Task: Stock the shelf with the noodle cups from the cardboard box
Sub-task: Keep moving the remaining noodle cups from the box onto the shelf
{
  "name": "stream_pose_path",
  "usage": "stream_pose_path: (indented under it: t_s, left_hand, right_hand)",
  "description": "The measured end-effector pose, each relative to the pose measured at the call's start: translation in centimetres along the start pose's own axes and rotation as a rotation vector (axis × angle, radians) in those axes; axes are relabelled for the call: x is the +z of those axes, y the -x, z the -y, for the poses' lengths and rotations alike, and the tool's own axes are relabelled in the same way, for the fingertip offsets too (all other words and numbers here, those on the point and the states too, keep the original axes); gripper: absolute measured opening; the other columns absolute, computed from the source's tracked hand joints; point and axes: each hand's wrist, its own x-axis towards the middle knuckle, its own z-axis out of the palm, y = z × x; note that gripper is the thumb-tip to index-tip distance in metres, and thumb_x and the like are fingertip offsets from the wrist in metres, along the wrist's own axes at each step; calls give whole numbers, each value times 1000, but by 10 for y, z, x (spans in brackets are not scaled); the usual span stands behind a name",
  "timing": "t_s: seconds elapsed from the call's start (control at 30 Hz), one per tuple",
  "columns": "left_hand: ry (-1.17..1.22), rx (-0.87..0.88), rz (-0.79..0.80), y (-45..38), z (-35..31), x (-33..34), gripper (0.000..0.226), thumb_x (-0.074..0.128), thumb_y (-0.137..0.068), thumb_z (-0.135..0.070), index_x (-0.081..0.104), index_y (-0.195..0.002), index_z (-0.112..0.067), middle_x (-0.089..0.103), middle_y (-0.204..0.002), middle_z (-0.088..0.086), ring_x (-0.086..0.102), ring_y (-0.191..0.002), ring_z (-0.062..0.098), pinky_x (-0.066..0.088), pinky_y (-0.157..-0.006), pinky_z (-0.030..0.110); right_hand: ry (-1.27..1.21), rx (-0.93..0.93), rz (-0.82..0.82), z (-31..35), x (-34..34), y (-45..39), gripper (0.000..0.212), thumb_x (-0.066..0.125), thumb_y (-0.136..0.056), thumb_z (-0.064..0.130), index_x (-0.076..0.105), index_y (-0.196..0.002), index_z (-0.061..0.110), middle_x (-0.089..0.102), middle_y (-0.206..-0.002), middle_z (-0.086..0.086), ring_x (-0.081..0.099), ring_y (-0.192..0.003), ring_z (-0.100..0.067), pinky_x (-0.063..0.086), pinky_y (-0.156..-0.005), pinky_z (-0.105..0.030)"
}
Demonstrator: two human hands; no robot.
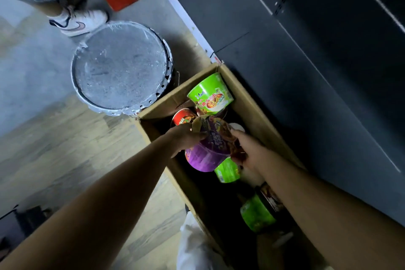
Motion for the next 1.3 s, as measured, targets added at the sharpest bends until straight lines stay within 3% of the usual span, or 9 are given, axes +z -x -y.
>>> stream_pose_path:
  t_s: [0.17,0.3,0.4,0.63,0.8,0.93,1.03,1.17,1.3]
  left_hand:
    - [114,101,-23,71,-46,-1,34,52,-92,-51,58,-111,-23,61,-92,-3,54,-71,8,38,-53,17]
    - [148,163,-19,135,-68,2,48,46,-89,-61,62,-107,-20,66,-90,1,63,-85,17,46,-67,22]
    - [174,172,-7,180,-86,4,64,42,-84,-71,66,-95,-13,72,-80,6,68,-81,18,52,-82,29]
    - [131,393,-124,290,-136,38,65,38,-92,-62,65,-62,-11,63,-50,8,56,-44,13,47,-48,18]
    - [129,390,-107,368,-169,47,83,31,-83,-78,68,-78,-3,66,-62,14,53,-45,18,45,-54,25]
    - [48,415,-72,446,-200,49,90,18,-85,-76,67,-65,-3,64,-55,14,52,-43,19,43,-49,22]
    - [58,454,-28,490,-217,50,90,17,-84,-78,65,-61,-5,62,-56,16,52,-48,23,43,-52,23]
    - [54,572,-30,540,-245,50,87,21,-86,-75,64,-52,-7,56,-52,15,50,-40,20,45,-42,20]
    - [150,755,6,580,-269,43,85,19,-87,-74,52,-41,-11,45,-39,10,39,-31,16,41,-39,17]
  right_hand:
    - [-56,-175,-89,24,-40,71,28,57,-91,40,52,-74,19,48,-67,0,43,-56,-10,39,-44,-20]
    - [-117,-268,-88,36,-75,138,32,55,-91,43,50,-70,19,45,-66,2,41,-58,-8,39,-50,-20]
    - [-83,-346,-88,42,-103,195,38,51,-92,48,46,-66,21,40,-61,4,34,-53,-6,31,-45,-17]
    - [-122,-592,-125,40,-167,327,31,62,-87,43,55,-71,18,45,-57,4,38,-48,-6,34,-47,-19]
    - [-141,-702,28,20,-222,416,26,63,-88,35,55,-71,18,43,-53,6,38,-49,-5,37,-44,-16]
    - [-157,-802,208,1,-262,490,26,65,-87,33,59,-68,17,44,-55,6,38,-50,-5,38,-46,-15]
    - [-95,-926,270,-8,-288,541,19,69,-84,28,63,-82,9,45,-64,2,40,-54,-5,39,-50,-15]
    - [26,-1085,195,-16,-305,602,27,67,-85,18,64,-106,1,60,-73,-1,47,-57,-3,36,-54,-14]
    - [-57,-1123,64,-19,-311,648,20,63,-90,30,64,-81,12,57,-56,9,46,-52,-4,35,-55,-19]
